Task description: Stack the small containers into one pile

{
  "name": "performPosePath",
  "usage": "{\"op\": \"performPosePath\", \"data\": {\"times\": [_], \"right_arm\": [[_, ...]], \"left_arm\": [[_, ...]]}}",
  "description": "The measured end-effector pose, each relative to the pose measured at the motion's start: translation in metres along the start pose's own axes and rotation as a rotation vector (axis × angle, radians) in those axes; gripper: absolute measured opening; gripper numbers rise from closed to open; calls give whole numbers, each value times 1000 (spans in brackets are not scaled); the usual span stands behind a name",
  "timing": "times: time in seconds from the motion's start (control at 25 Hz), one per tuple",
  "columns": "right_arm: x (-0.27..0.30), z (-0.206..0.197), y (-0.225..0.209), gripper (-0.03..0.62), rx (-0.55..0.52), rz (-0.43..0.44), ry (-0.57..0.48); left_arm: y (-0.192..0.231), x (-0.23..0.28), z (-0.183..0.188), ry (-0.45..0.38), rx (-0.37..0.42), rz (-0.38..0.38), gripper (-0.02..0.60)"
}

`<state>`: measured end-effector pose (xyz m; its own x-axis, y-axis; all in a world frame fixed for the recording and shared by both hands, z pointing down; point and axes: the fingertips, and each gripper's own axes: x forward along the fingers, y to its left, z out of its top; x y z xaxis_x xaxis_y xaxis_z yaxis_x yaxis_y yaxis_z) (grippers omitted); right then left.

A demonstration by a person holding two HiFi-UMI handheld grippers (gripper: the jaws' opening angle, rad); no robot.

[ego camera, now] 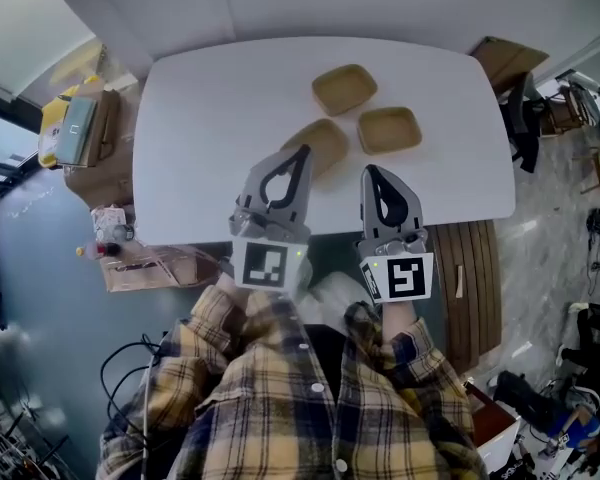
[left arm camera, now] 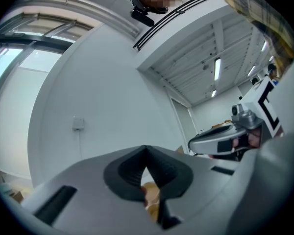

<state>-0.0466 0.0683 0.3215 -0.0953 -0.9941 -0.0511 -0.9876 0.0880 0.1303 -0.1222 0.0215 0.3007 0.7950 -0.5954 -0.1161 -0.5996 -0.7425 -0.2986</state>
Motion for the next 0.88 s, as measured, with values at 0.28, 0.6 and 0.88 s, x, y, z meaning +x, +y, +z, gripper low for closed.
{"op": "performPosePath", "data": {"times": [0.28,0.6,0.88], "right_arm": [[20,-11,-15,15,1,-8,59],[50,-19,-40,15,10,41,54],[86,-24,-85,15,22,118,39]], "left_arm": [[7,20,-13,39,-38,-10,17],[18,51,-21,49,-30,36,17],[17,105,-26,71,-30,102,17]]}}
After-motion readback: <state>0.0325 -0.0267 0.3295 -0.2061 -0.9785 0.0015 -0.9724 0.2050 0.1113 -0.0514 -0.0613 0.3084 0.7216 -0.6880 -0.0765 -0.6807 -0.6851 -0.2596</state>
